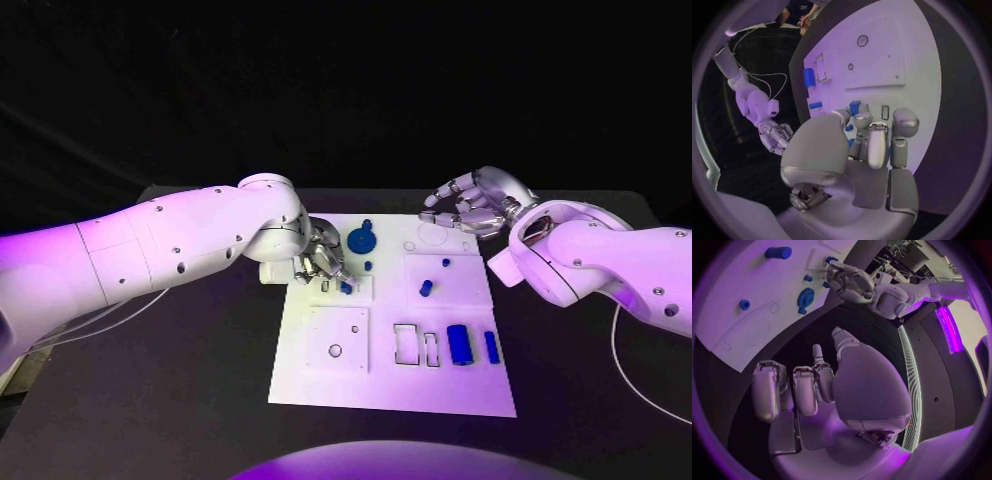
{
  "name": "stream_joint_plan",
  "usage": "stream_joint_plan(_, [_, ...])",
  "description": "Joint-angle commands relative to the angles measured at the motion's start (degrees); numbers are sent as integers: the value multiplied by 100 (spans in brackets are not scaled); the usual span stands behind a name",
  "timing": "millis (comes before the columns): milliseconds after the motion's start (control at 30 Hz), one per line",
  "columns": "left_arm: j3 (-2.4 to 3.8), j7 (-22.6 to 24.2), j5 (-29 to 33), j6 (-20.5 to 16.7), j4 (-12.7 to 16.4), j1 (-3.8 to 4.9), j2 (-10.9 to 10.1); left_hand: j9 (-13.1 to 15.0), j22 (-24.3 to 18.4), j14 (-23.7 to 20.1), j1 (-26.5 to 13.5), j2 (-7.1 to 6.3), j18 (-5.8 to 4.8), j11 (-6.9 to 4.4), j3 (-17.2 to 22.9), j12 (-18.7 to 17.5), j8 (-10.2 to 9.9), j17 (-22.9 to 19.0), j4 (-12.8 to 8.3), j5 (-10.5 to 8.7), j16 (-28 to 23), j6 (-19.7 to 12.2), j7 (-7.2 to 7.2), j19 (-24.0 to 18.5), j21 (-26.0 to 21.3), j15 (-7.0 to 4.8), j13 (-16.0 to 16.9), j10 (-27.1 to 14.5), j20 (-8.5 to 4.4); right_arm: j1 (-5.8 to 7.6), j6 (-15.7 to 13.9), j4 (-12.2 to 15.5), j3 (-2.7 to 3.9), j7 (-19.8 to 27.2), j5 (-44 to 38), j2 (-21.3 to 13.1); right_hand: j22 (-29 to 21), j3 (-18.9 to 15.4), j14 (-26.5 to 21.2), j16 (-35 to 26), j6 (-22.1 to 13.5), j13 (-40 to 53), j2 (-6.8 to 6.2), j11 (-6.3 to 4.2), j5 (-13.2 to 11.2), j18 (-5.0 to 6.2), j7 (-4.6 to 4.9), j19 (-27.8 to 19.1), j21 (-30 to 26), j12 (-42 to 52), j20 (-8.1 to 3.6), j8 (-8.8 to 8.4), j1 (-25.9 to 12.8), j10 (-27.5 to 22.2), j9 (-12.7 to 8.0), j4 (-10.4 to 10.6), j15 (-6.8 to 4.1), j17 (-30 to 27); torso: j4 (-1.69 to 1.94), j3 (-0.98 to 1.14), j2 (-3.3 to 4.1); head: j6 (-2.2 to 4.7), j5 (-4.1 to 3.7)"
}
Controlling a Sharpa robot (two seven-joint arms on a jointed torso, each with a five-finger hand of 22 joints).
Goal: Assemble the parts on the task board
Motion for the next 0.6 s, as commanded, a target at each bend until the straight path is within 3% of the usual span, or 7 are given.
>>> stream_joint_plan(33, [5, 82, 409, -133, 26, 3, -56, 443, 15, 174, -167, -130, -35, -8, 988, 44, 85, 210, -700, 25, 23, -49, -4, -4, 28, -41, 17, 57, -23, -10, 101, -28, 1, -9, -58, 8, 831, -53, 383, -24, -37, 628, 7, -8, 4, 108, -11, -18, -31, -34, 9, 25, -70, -45, 8, 3, 2, 509, -1, 2, -3, -5, 12])
stream_joint_plan(367, [65, 122, 415, -431, 252, 0, -338, 521, 49, 188, -335, -240, -39, -19, 1314, 83, 153, 240, -825, 23, 40, -62, -12, 9, 52, -48, 44, 97, -27, -15, 106, -55, 1, -10, -54, -9, 831, -60, 383, -24, -39, 628, 9, -8, 3, 108, -12, -17, -32, -34, 9, 28, -81, -45, 10, 4, 1, 509, 14, 4, -5, 3, -11])
stream_joint_plan(600, [80, 268, -199, -702, 538, -8, -502, 558, 81, 200, -398, -326, -43, -27, 1566, 78, 175, 259, -979, 24, 51, -79, -17, 26, 73, -58, 25, 100, -35, -15, 109, -58, 1, -11, -53, -16, 829, -67, 383, -25, -40, 625, 11, -8, 2, 109, -12, -19, -36, -37, 9, 31, -91, -47, 12, 5, 1, 510, 4, 7, 2, -9, 10])
